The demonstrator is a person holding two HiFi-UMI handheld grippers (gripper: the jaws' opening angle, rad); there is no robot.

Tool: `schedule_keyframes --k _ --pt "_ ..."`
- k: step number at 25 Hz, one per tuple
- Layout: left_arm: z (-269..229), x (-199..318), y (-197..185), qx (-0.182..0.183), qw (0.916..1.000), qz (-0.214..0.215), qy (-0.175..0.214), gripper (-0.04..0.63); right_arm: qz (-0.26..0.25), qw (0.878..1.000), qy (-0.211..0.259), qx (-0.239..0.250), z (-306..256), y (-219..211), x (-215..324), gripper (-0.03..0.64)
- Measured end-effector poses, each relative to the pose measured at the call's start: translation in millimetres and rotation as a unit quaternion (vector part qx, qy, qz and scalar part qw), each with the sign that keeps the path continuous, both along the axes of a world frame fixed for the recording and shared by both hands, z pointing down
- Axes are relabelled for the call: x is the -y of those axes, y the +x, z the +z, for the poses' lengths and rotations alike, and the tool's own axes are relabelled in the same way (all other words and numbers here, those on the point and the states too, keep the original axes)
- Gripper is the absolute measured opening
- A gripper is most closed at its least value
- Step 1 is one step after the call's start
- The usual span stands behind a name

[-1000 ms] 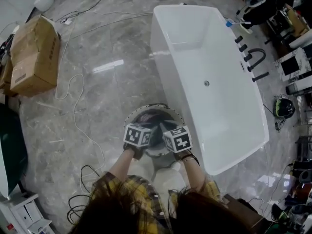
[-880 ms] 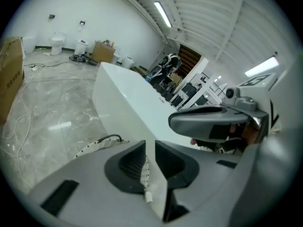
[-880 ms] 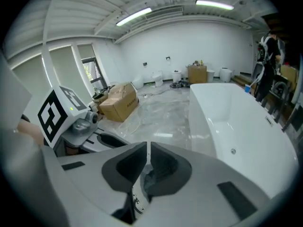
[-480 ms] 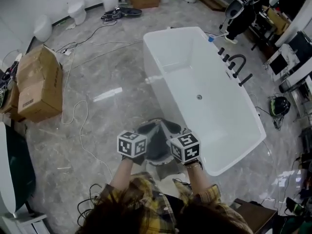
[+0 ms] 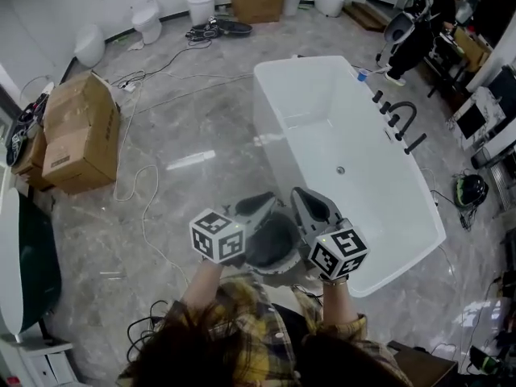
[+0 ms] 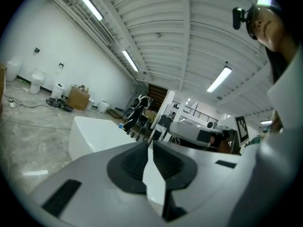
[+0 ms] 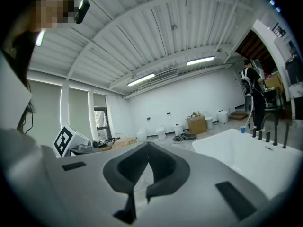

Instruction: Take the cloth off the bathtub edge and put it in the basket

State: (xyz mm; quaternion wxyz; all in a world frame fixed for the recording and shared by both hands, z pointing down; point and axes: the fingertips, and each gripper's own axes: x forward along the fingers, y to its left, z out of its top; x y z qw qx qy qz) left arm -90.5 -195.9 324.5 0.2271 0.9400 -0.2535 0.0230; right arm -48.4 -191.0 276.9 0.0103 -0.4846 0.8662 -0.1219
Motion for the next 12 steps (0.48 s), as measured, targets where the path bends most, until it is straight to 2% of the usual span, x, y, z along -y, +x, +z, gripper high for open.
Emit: schedule_keyframes --k 12 --pt "-35.4 -16.5 -18.3 -0.011 0.9975 -0.025 0.066 0.018 -0.039 0.998 0.012 -0.049 -3.7 -16.1 -16.9 0.015"
